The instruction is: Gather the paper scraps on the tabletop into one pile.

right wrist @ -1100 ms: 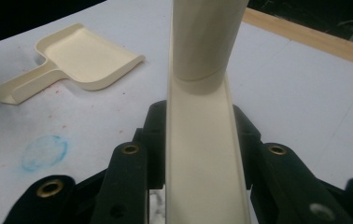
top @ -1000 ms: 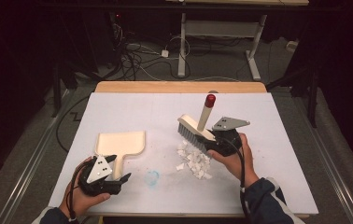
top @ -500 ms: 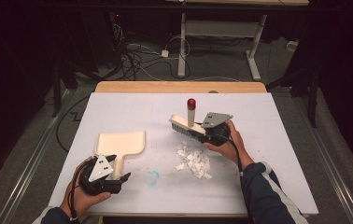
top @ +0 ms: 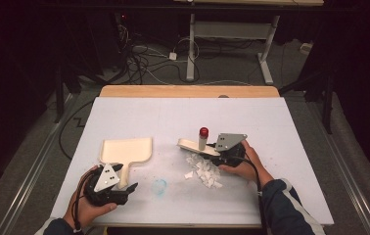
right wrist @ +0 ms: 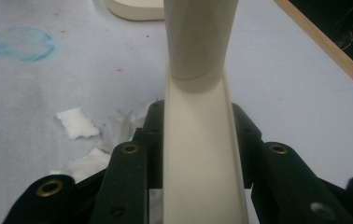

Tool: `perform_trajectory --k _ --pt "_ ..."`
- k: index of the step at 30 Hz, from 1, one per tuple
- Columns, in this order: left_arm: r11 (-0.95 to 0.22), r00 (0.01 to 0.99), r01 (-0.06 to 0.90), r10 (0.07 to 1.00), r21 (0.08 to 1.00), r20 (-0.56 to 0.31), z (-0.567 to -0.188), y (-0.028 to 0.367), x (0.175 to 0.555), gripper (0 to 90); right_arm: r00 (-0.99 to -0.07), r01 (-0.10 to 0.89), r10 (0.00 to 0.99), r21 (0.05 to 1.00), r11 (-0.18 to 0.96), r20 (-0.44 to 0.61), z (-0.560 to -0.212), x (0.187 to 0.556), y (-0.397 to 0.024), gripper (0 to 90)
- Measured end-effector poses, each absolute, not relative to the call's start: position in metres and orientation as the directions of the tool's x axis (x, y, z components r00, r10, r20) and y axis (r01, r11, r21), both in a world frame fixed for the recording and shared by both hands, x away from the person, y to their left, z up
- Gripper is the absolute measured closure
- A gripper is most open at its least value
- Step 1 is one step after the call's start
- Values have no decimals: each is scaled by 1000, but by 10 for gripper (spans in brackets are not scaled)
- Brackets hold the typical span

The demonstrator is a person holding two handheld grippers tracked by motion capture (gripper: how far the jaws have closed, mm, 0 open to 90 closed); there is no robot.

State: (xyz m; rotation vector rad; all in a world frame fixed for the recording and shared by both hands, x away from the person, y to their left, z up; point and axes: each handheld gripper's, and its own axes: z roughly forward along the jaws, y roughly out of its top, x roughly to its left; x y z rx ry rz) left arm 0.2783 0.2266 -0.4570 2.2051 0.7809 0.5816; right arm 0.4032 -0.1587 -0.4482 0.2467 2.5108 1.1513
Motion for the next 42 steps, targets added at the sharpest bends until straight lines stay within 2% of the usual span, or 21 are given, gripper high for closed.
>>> perform_trajectory --k 22,29,37,42 --pt "-583 736 326 651 745 187 -458 221 274 224 -932 -4 270 752 660 -242 -441 379 -184 666" --pt "-589 738 329 648 738 189 -458 220 273 224 -924 -26 269 747 664 -271 -436 375 -187 668" --pt "-589 737 327 648 739 191 -457 221 273 224 -896 5 355 794 608 -267 -427 381 -200 668" --pt "-589 737 328 649 739 190 -457 221 273 224 -891 -2 376 832 555 -253 -416 378 -208 668"
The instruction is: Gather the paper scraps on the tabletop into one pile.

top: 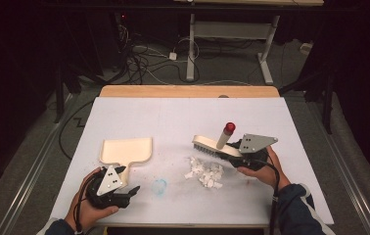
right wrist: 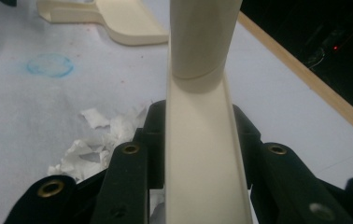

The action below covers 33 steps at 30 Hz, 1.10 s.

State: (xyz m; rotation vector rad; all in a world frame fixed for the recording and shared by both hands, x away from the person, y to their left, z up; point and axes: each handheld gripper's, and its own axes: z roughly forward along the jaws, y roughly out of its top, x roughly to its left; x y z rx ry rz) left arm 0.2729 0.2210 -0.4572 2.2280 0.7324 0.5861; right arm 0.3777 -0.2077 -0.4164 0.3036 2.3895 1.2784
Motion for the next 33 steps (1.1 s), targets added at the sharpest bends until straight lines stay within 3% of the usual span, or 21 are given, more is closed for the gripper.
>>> perform_trajectory --k 18,33 --pt "-587 740 319 645 744 192 -455 223 272 223 -905 13 373 865 502 -203 -386 339 -210 667" --pt "-588 734 308 647 748 206 -454 223 272 224 -959 78 272 841 535 -84 -402 295 -203 668"
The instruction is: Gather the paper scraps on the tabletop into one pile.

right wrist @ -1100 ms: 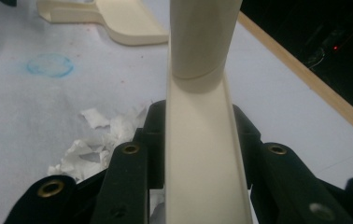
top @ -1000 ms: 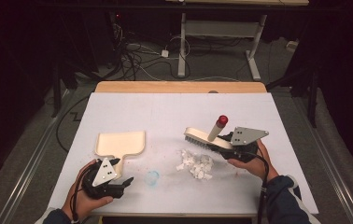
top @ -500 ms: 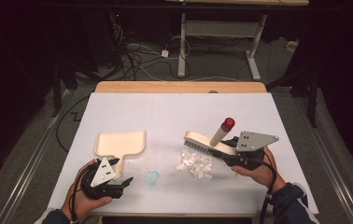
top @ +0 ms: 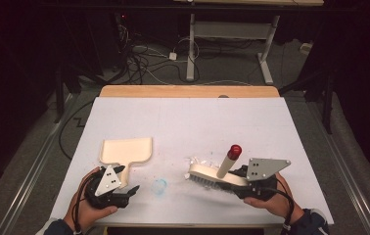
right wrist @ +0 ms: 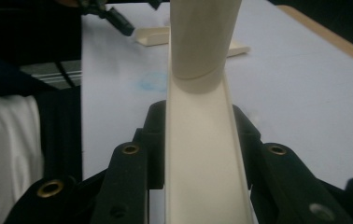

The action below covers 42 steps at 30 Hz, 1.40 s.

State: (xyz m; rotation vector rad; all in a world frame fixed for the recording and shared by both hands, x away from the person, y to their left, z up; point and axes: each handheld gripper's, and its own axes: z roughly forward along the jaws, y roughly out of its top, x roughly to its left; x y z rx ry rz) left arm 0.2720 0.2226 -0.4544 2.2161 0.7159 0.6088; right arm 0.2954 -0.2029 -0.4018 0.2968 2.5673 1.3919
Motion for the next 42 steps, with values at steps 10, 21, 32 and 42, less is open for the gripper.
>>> perform_trajectory --k 10,21,32,42 --pt "-590 739 306 642 747 205 -455 222 272 224 -988 81 154 811 579 -11 -430 287 -199 667" --pt "-595 744 311 638 741 201 -456 219 273 224 -988 79 152 804 590 -15 -440 320 -195 667" --pt "-595 745 313 638 740 197 -457 218 273 224 -975 110 222 802 587 -29 -437 354 -182 668" --pt "-593 734 322 648 737 201 -457 220 274 224 -953 108 296 832 544 -70 -420 360 -176 668"
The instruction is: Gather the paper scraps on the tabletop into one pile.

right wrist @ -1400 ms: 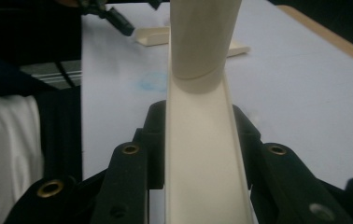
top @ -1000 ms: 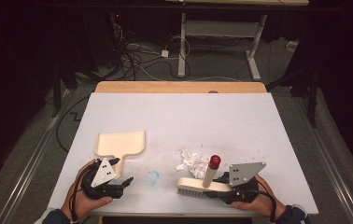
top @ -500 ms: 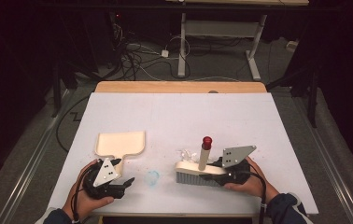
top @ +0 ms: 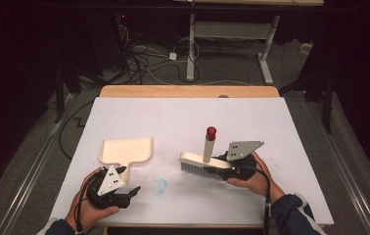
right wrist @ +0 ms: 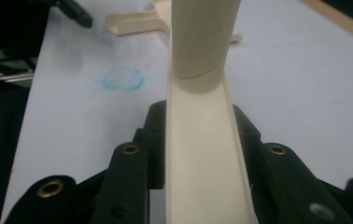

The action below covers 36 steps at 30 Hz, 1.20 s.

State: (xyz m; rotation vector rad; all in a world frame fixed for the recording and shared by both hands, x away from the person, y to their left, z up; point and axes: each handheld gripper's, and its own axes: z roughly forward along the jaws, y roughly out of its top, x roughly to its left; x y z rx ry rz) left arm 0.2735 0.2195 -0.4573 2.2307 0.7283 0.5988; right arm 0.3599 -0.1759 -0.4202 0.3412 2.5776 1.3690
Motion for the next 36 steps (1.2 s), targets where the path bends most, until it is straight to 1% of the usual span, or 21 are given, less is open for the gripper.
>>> perform_trajectory --k 3,5,7,9,12,15,19,20,23,25,27,30,32,34,36 --pt "-590 729 325 654 740 202 -457 221 274 223 -919 153 389 853 498 -62 -412 361 -182 668" --pt "-584 727 336 660 739 191 -457 222 273 224 -891 167 446 855 491 -82 -409 358 -186 668" --pt "-584 723 338 663 738 194 -456 222 273 223 -855 196 511 854 482 -92 -409 355 -190 668" --pt "-585 720 338 665 737 198 -456 222 273 223 -813 245 577 851 465 -81 -412 349 -191 668" --pt "-581 716 338 669 740 199 -455 223 272 224 -756 272 645 842 466 -113 -418 342 -193 668" --pt "-580 715 337 670 742 200 -455 223 272 223 -710 277 694 858 433 -121 -418 337 -195 668" --pt "-581 715 338 671 740 199 -455 223 271 223 -603 303 785 871 387 -139 -416 331 -195 668" --pt "-580 714 339 672 741 199 -455 223 271 223 -589 319 797 867 383 -135 -417 330 -195 668" --pt "-580 712 341 673 740 199 -454 223 271 224 -529 355 832 846 398 -169 -424 330 -192 668" --pt "-581 711 341 674 739 202 -454 222 271 223 -486 398 857 828 394 -174 -431 331 -188 668" --pt "-581 711 338 673 740 203 -453 222 270 224 -468 421 864 812 404 -187 -439 332 -183 668" --pt "-579 711 340 674 741 200 -454 222 271 223 -459 428 867 806 409 -196 -440 329 -173 669" --pt "-580 712 345 674 738 197 -454 221 271 223 -463 438 868 806 398 -177 -441 327 -164 668" --pt "-583 714 345 672 736 197 -455 221 272 224 -460 430 863 799 420 -206 -443 325 -153 668" --pt "-583 714 345 672 736 198 -454 220 271 224 -463 426 861 799 424 -211 -444 325 -144 668"
